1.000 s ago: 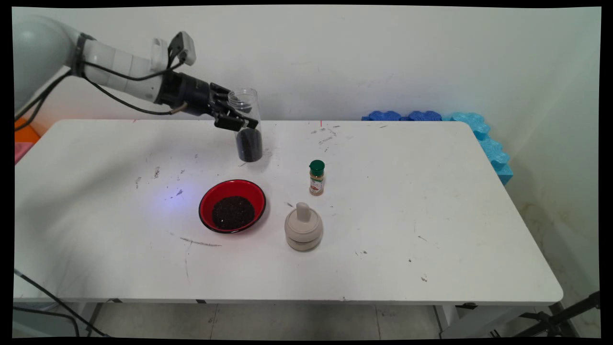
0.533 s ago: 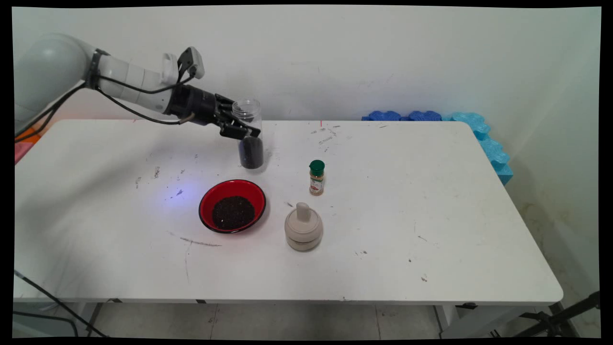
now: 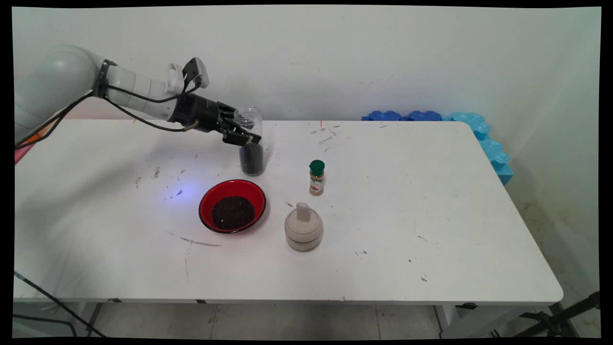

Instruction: Place the picked object on the table

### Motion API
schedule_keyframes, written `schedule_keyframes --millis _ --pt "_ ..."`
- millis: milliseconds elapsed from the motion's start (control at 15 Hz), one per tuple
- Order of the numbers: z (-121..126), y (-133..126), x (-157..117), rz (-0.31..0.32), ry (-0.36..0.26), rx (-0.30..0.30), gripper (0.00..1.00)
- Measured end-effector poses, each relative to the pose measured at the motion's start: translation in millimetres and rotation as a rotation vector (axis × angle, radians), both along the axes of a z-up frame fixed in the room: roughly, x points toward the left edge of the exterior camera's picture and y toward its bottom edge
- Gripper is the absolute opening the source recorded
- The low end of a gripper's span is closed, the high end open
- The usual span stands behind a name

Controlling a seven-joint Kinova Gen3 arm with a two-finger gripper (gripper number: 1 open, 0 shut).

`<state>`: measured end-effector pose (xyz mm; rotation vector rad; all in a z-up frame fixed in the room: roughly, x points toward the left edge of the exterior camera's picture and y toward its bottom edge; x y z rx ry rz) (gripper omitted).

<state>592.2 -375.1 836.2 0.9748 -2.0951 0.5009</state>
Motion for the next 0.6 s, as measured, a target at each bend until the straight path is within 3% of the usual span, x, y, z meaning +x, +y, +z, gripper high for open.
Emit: schedule_keyframes --millis 400,467,600 --pt "-6.8 -2.1 1.6 0.014 0.002 0.009 0.00" --pt "-7.1 -2.2 1.9 0.017 0.004 0.010 1.00" --pt "-7.3 -2.7 2.5 0.022 0.007 0.011 1.00"
